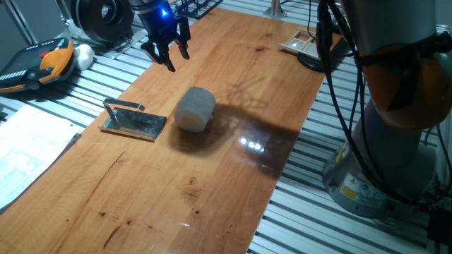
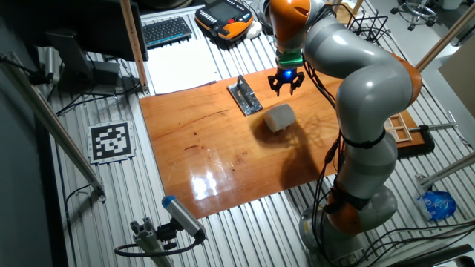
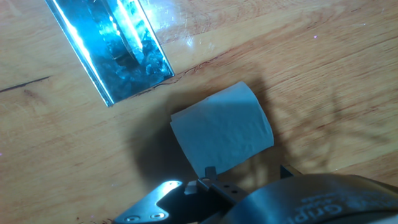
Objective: Put the toilet paper on its holder
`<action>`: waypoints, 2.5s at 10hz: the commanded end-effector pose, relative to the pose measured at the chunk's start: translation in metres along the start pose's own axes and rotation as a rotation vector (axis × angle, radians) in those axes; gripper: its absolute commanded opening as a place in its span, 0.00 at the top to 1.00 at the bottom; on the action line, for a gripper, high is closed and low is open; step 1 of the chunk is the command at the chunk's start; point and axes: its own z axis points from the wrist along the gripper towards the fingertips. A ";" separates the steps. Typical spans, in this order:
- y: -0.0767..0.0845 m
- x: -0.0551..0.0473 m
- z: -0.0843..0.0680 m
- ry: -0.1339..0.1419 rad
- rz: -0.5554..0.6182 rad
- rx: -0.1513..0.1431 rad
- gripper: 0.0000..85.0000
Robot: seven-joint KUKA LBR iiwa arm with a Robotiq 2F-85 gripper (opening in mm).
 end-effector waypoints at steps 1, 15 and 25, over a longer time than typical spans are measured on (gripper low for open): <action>0.000 0.000 0.000 0.000 -0.001 0.001 0.40; 0.000 0.000 0.000 -0.002 -0.003 -0.003 0.40; -0.001 0.000 0.000 -0.013 -0.024 0.004 0.40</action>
